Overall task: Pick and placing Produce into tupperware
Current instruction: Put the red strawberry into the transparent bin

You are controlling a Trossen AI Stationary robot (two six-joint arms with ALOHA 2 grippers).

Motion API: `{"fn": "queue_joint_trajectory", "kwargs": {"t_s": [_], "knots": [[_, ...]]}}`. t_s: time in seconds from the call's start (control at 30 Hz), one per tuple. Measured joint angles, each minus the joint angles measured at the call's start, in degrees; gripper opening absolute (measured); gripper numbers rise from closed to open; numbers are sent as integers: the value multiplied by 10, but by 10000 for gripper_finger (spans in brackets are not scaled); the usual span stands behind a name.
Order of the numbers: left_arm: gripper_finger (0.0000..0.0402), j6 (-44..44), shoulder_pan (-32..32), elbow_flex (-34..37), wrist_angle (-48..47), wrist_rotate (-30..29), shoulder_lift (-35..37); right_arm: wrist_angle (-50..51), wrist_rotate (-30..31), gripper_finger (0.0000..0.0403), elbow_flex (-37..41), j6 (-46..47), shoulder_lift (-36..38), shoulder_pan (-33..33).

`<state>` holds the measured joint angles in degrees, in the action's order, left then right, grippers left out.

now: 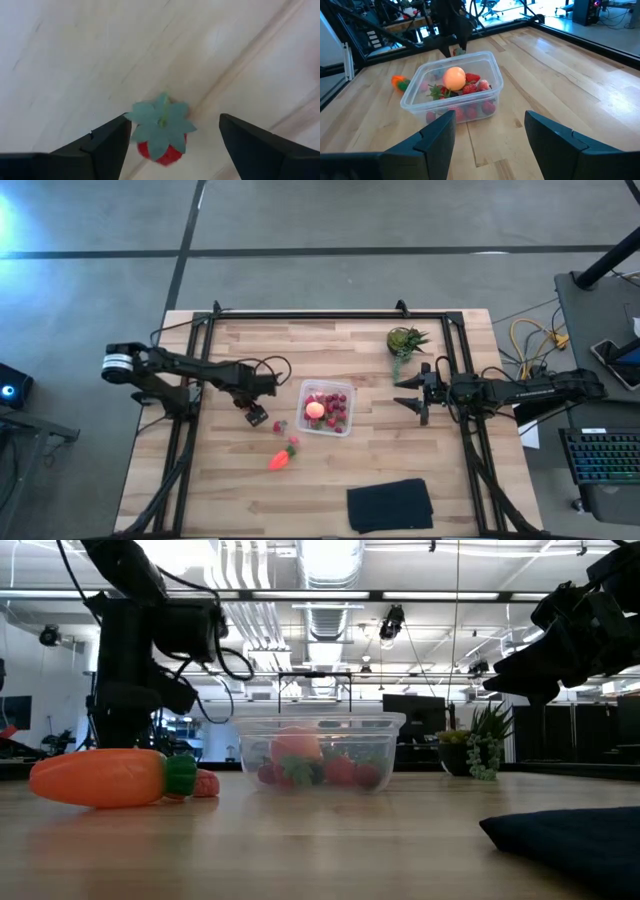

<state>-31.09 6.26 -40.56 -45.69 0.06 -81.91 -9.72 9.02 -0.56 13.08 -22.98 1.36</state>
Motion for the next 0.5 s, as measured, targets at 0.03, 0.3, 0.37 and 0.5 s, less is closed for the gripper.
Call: {"fn": "queue_joint_trajectory", "kwargs": {"t_s": [0.03, 0.3, 0.37, 0.5], "knots": [[287, 0, 0, 0, -1, 0, 4, 0, 0, 228, 0, 0, 0, 0], [275, 0, 0, 2, 5, 5, -13, 0, 0, 228, 0, 0, 0, 0], [260, 0, 0, 1, 5, 7, -18, 0, 0, 228, 0, 0, 0, 0], [222, 2, 0, 1, 5, 9, -19, 0, 0, 228, 0, 0, 0, 0]]}}
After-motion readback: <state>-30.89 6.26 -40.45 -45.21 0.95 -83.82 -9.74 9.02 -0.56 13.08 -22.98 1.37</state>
